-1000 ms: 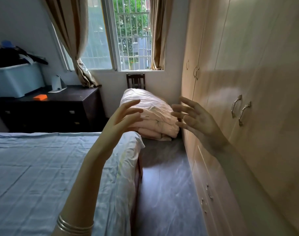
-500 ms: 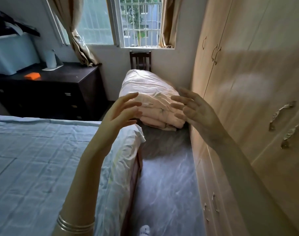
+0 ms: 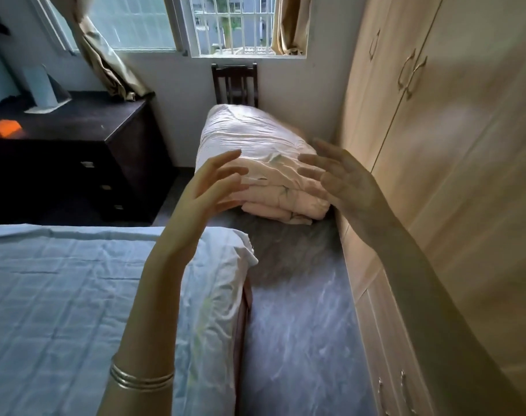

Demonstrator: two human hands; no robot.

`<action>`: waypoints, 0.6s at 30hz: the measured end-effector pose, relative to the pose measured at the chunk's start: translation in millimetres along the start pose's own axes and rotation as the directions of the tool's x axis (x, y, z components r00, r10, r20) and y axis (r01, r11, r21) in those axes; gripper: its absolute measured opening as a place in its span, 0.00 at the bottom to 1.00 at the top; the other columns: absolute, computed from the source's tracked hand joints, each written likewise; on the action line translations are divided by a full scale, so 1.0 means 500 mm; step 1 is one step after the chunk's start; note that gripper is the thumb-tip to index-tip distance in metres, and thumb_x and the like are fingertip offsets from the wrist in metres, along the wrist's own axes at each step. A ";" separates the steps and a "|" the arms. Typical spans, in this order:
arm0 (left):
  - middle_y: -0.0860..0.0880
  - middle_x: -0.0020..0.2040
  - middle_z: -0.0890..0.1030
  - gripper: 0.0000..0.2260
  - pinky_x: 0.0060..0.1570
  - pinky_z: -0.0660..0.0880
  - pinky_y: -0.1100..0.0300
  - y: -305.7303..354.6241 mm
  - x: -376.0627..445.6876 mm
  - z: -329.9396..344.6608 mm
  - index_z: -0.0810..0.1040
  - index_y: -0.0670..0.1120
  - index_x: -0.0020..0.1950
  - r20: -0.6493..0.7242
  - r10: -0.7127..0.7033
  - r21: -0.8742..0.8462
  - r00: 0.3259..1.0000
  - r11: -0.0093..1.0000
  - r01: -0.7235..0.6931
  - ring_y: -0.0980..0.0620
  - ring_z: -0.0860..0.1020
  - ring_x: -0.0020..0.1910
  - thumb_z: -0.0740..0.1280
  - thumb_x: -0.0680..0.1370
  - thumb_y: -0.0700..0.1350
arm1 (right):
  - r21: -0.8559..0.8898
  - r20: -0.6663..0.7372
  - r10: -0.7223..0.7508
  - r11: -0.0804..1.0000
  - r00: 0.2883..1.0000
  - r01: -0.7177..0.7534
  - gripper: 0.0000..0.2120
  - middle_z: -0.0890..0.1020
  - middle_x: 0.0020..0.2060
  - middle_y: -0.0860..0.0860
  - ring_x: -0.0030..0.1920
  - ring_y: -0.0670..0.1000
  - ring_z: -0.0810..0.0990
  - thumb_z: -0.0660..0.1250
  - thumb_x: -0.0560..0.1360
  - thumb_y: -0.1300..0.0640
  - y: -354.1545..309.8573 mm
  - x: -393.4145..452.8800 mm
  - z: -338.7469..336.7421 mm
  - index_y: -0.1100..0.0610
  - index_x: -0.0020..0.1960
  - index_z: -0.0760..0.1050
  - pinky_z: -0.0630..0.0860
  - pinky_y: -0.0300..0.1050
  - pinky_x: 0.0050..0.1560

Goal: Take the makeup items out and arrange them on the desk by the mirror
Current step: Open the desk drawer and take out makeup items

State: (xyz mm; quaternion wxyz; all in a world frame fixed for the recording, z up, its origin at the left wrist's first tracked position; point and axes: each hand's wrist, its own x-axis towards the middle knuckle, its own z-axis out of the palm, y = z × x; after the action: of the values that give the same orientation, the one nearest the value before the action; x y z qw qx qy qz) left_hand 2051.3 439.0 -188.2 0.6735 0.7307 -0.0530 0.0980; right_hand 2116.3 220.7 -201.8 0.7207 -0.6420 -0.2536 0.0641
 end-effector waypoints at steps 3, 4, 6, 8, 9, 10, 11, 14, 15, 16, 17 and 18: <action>0.53 0.56 0.80 0.18 0.51 0.77 0.60 -0.042 0.065 -0.007 0.73 0.55 0.64 -0.002 -0.046 0.024 0.999 0.999 0.046 0.55 0.80 0.53 0.62 0.74 0.50 | -0.009 -0.006 0.034 0.999 0.999 -0.034 0.36 0.78 0.61 0.51 0.61 0.53 0.77 0.74 0.63 0.39 0.045 0.060 -0.023 0.50 0.67 0.69 0.73 0.50 0.63; 0.54 0.56 0.81 0.18 0.52 0.77 0.59 -0.057 0.089 -0.007 0.73 0.55 0.64 0.000 -0.058 0.026 0.998 0.998 0.058 0.55 0.80 0.53 0.62 0.74 0.50 | -0.009 -0.007 0.038 0.999 0.999 -0.038 0.36 0.78 0.60 0.51 0.61 0.53 0.77 0.74 0.63 0.39 0.061 0.080 -0.033 0.50 0.67 0.69 0.73 0.50 0.63; 0.54 0.55 0.81 0.18 0.54 0.76 0.58 -0.086 0.140 -0.005 0.73 0.55 0.64 -0.004 -0.081 0.022 0.997 0.996 0.081 0.55 0.80 0.53 0.62 0.74 0.50 | 0.000 0.005 0.049 0.999 0.999 -0.049 0.35 0.79 0.60 0.50 0.62 0.53 0.77 0.74 0.64 0.40 0.094 0.123 -0.057 0.50 0.66 0.69 0.74 0.49 0.62; 0.54 0.55 0.81 0.19 0.55 0.76 0.57 -0.112 0.196 0.002 0.73 0.54 0.64 -0.022 -0.099 0.019 0.995 0.995 0.100 0.55 0.80 0.52 0.62 0.74 0.50 | 0.003 0.024 0.062 0.998 0.998 -0.062 0.34 0.78 0.60 0.51 0.62 0.54 0.77 0.73 0.65 0.41 0.125 0.173 -0.085 0.51 0.67 0.68 0.75 0.47 0.61; 0.54 0.55 0.81 0.19 0.55 0.76 0.57 -0.124 0.225 0.006 0.73 0.53 0.65 -0.029 -0.104 0.020 0.994 0.994 0.104 0.55 0.80 0.52 0.62 0.74 0.50 | 0.002 0.033 0.064 0.998 0.997 -0.064 0.34 0.78 0.61 0.52 0.62 0.54 0.77 0.72 0.66 0.42 0.139 0.202 -0.100 0.52 0.68 0.68 0.75 0.47 0.61; 0.53 0.55 0.81 0.19 0.55 0.76 0.58 -0.135 0.256 0.011 0.72 0.53 0.65 -0.035 -0.106 0.022 0.994 0.994 0.107 0.55 0.80 0.53 0.62 0.74 0.50 | 0.002 0.042 0.066 0.998 0.997 -0.066 0.34 0.78 0.61 0.53 0.62 0.54 0.77 0.72 0.66 0.44 0.151 0.232 -0.116 0.53 0.68 0.67 0.75 0.47 0.60; 0.53 0.56 0.80 0.20 0.53 0.77 0.59 -0.144 0.287 0.017 0.72 0.53 0.66 -0.039 -0.108 0.026 0.993 0.994 0.109 0.55 0.80 0.53 0.62 0.74 0.50 | 0.003 0.050 0.069 0.998 0.996 -0.069 0.34 0.78 0.62 0.53 0.62 0.55 0.77 0.71 0.67 0.44 0.160 0.263 -0.132 0.54 0.69 0.67 0.75 0.47 0.60; 0.53 0.56 0.80 0.20 0.49 0.77 0.64 -0.163 0.384 0.034 0.72 0.53 0.66 -0.062 -0.102 0.026 0.993 0.994 0.104 0.54 0.80 0.54 0.62 0.74 0.50 | 0.020 0.098 0.066 0.997 0.993 -0.068 0.34 0.77 0.63 0.54 0.63 0.54 0.77 0.72 0.66 0.41 0.180 0.361 -0.180 0.51 0.68 0.68 0.75 0.48 0.62; 0.53 0.56 0.80 0.20 0.48 0.76 0.66 -0.168 0.416 0.039 0.72 0.53 0.66 -0.076 -0.102 0.022 0.992 0.994 0.104 0.55 0.80 0.54 0.62 0.74 0.50 | 0.025 0.118 0.070 0.997 0.991 -0.073 0.34 0.76 0.63 0.54 0.63 0.54 0.76 0.72 0.66 0.41 0.183 0.394 -0.195 0.50 0.67 0.68 0.75 0.48 0.62; 0.53 0.56 0.80 0.19 0.48 0.77 0.66 -0.173 0.447 0.043 0.72 0.53 0.66 -0.092 -0.104 0.020 0.990 0.994 0.107 0.55 0.80 0.54 0.62 0.74 0.50 | 0.029 0.135 0.073 0.997 0.988 -0.078 0.33 0.76 0.63 0.53 0.63 0.53 0.76 0.72 0.66 0.41 0.189 0.428 -0.210 0.49 0.67 0.68 0.74 0.48 0.62; 0.53 0.56 0.80 0.19 0.49 0.77 0.65 -0.178 0.475 0.046 0.72 0.53 0.66 -0.110 -0.107 0.021 0.988 0.994 0.109 0.55 0.80 0.54 0.61 0.74 0.50 | 0.032 0.153 0.077 0.996 0.985 -0.082 0.31 0.77 0.63 0.51 0.63 0.52 0.76 0.72 0.67 0.42 0.196 0.459 -0.223 0.49 0.67 0.68 0.74 0.48 0.62; 0.53 0.56 0.80 0.19 0.50 0.77 0.65 -0.184 0.500 0.048 0.72 0.54 0.66 -0.130 -0.107 0.024 0.986 0.993 0.111 0.56 0.80 0.54 0.61 0.74 0.50 | 0.033 0.169 0.082 0.996 0.982 -0.089 0.30 0.78 0.62 0.49 0.63 0.52 0.77 0.71 0.67 0.44 0.205 0.489 -0.237 0.48 0.67 0.68 0.75 0.47 0.62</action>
State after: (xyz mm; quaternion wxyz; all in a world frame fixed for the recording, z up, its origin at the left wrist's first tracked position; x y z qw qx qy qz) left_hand 2316.3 436.6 -226.1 0.6684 0.7352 0.0323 0.1086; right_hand 2404.2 234.5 -236.2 0.7063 -0.6299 -0.2842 0.1538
